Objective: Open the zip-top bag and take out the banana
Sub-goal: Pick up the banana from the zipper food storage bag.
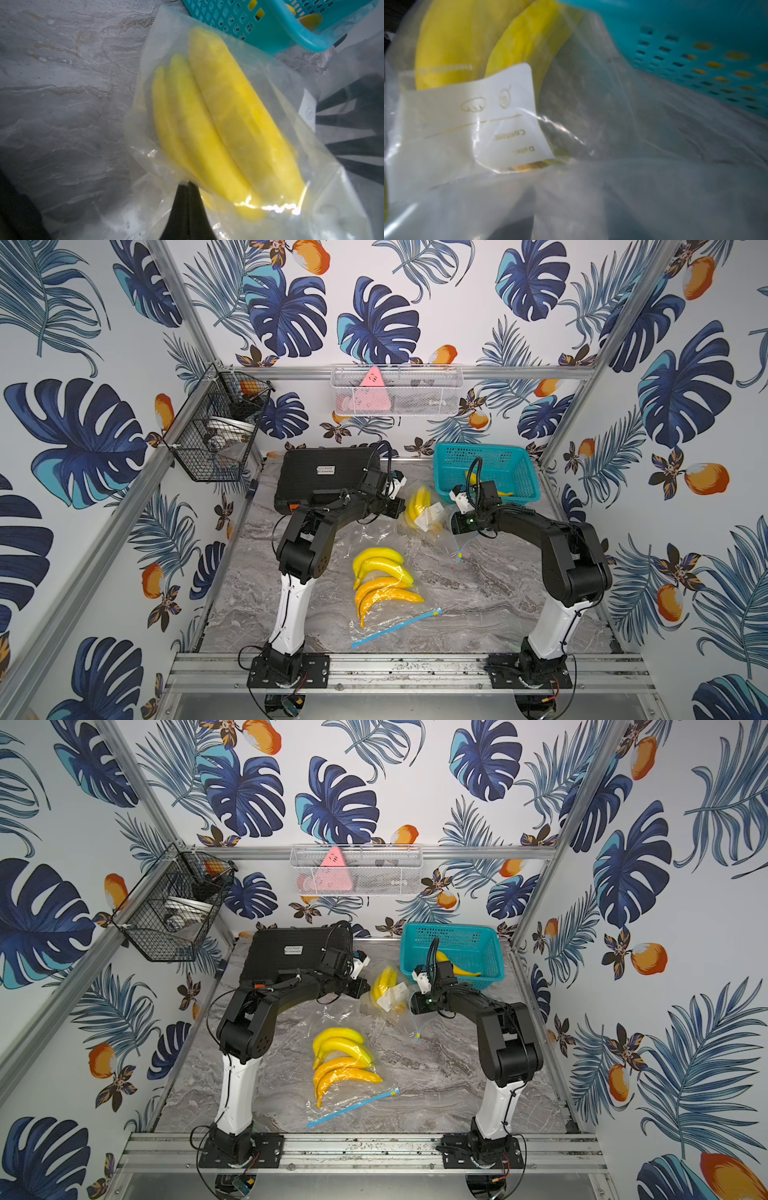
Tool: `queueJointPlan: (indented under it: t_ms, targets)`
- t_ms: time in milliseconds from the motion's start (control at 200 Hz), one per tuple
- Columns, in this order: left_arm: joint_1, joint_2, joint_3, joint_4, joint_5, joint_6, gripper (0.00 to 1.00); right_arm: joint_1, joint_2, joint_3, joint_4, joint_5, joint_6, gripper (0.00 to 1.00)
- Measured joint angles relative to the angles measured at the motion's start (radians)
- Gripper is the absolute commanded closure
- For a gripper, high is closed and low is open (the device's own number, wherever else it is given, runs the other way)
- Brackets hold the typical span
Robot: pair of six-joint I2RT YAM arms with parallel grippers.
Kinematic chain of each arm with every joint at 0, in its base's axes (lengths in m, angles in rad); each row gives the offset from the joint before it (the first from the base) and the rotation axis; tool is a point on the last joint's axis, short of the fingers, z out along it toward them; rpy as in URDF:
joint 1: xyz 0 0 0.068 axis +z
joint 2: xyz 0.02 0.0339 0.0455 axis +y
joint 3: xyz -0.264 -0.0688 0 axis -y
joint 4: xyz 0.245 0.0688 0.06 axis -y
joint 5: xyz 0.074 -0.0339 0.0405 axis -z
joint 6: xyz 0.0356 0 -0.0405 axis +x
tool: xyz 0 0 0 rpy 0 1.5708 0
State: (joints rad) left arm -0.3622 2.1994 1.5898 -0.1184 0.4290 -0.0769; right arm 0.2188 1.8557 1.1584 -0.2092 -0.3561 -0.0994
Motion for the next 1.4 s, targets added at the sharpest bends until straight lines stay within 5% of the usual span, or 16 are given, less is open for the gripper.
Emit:
queueJointPlan:
  t_ms: [615, 1211, 1296, 1371, 1396]
  targets:
    - [0.002, -0.006, -0.001, 0.003, 0.000, 0.000, 1.00, 0.070, 0.158, 0.212, -0.159, -0.033, -0.107, 0.46]
    - [0.003, -0.005, -0.002, 0.013, 0.005, 0.000, 1.00, 0.100, 0.231, 0.266, -0.201, 0.023, -0.117, 0.58]
    - [0.003, -0.005, -0.002, 0.013, 0.008, 0.000, 1.00, 0.100, 0.229, 0.262, -0.203, 0.008, -0.118, 0.74]
    - [0.003, -0.005, -0.002, 0.014, 0.006, 0.000, 1.00, 0.101, 0.225, 0.259, -0.211, -0.011, -0.119, 1.00]
    - [0.004, -0.005, -0.002, 0.016, 0.005, 0.000, 1.00, 0.101, 0.220, 0.253, -0.214, -0.018, -0.118, 1.00]
